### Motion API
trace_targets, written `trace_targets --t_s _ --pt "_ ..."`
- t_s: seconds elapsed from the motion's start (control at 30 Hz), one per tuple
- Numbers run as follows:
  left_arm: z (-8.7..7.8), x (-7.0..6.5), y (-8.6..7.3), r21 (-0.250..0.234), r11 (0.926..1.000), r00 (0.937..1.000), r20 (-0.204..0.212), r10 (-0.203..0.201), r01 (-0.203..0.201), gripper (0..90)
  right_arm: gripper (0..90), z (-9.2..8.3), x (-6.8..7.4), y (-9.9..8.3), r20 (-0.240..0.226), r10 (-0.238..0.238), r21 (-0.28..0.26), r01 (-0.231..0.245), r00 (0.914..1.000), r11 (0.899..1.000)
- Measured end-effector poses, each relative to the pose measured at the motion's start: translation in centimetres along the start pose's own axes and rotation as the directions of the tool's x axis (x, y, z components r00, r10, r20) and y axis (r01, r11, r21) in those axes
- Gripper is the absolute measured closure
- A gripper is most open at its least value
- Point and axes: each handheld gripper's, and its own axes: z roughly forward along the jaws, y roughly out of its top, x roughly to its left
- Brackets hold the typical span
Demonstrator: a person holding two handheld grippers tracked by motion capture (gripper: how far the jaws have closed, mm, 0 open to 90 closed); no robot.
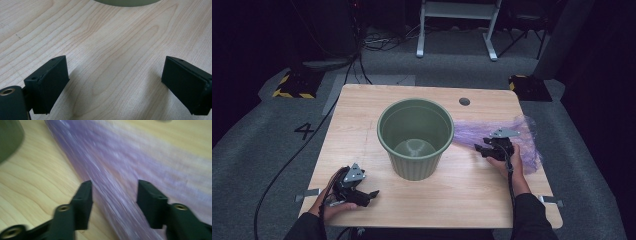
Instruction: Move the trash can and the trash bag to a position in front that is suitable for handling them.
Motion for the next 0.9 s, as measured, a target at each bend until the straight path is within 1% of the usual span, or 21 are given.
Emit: trace_targets --t_s 0.03,0.07,0.1,0.13,0.17,0.27,0.3,0.33,0.37,0.43,0.47,0.5,0.53,0.6,0.63,0.7,0.77,0.9 --pt "0.0 0.0 0.0 -0.001 1.0 1.0 0.0 0.0 0.0 6.8 34.1 -0.1 0.3 0.3 0.008 -0.01 -0.012 0.01 0.9999 1.0" --pt "0.0 0.0 0.0 -0.001 1.0 1.0 0.001 -0.001 0.001 6.8 31.0 -0.2 0.5 0.6 0.004 -0.02 -0.021 0.02 0.9998 1.0" --pt "0.0 0.0 0.0 -0.001 1.0 1.0 0.003 0.002 -0.002 6.8 27.6 0.0 1.1 1.2 0.005 -0.048 -0.039 0.048 0.9988 0.998" --pt "0.0 0.0 0.0 -0.001 1.0 1.0 0.003 0.002 -0.002 6.8 27.6 0.0 1.1 1.2 0.005 -0.048 -0.039 0.048 0.9988 0.998" --pt "0.0 0.0 0.0 -0.001 1.0 1.0 0.004 0.002 -0.002 6.8 25.5 0.3 1.4 1.4 0.002 -0.06 -0.04 0.06 0.9982 0.997" --pt "0.1 0.1 0.1 0.0 1.0 1.0 0.007 0.005 -0.005 6.8 20.9 1.8 1.9 1.7 0.005 -0.084 0.001 0.084 0.9965 0.996" --pt "0.1 0.0 0.1 0.001 1.0 1.0 0.006 0.005 -0.005 6.8 20.6 3.0 1.9 1.6 0.009 -0.06 0.03 0.059 0.9982 0.998" --pt "0.1 0.0 0.1 0.001 1.0 1.0 0.006 0.005 -0.005 6.8 21.4 3.2 1.9 1.5 0.006 -0.048 0.039 0.048 0.9988 0.998" --pt "0.1 0.0 0.1 0.001 1.0 1.0 0.006 0.005 -0.005 6.8 21.4 3.2 1.9 1.5 0.006 -0.048 0.039 0.048 0.9988 0.998" --pt "0.1 0.0 0.1 0.001 1.0 1.0 0.004 0.004 -0.004 6.8 25.1 3.8 1.7 1.3 0.003 -0.016 0.055 0.016 0.9999 0.998" --pt "0.1 0.0 0.1 -0.001 1.0 1.0 0.004 0.005 -0.005 6.8 25.4 4.0 1.6 1.2 0.006 -0.004 0.062 0.004 1.0 0.998" --pt "0.2 -0.1 0.2 0.0 1.0 1.0 0.006 0.004 -0.004 6.8 28.1 4.1 1.5 1.1 -0.003 0.015 0.058 -0.015 0.9999 0.998" --pt "0.2 -0.1 0.2 0.002 1.0 1.0 0.004 0.004 -0.004 6.8 34.5 4.1 1.4 1.0 -0.029 0.038 0.051 -0.037 0.9988 0.998" --pt "0.2 -0.1 0.2 0.001 1.0 1.0 0.003 0.002 -0.002 6.8 45.0 4.0 1.2 0.9 -0.019 0.051 0.042 -0.05 0.9985 0.998" --pt "0.2 -0.2 0.2 0.001 1.0 1.0 0.003 -0.001 0.001 6.8 52.5 3.9 1.1 0.9 -0.018 0.056 0.038 -0.055 0.9983 0.998" --pt "0.3 -0.3 0.3 0.0 1.0 1.0 0.001 0.003 -0.003 6.8 62.7 3.7 0.8 0.7 -0.008 0.066 0.033 -0.066 0.9978 0.997" --pt "0.4 -0.5 0.4 0.0 1.0 1.0 0.002 0.001 -0.001 6.8 69.4 3.5 0.6 0.6 -0.001 0.082 0.028 -0.082 0.9966 0.996" --pt "0.8 -0.9 0.8 0.001 0.9999 0.9999 0.01 0.013 -0.013 6.8 81.1 3.2 0.5 0.4 0.014 0.077 0.025 -0.077 0.9969 0.997"
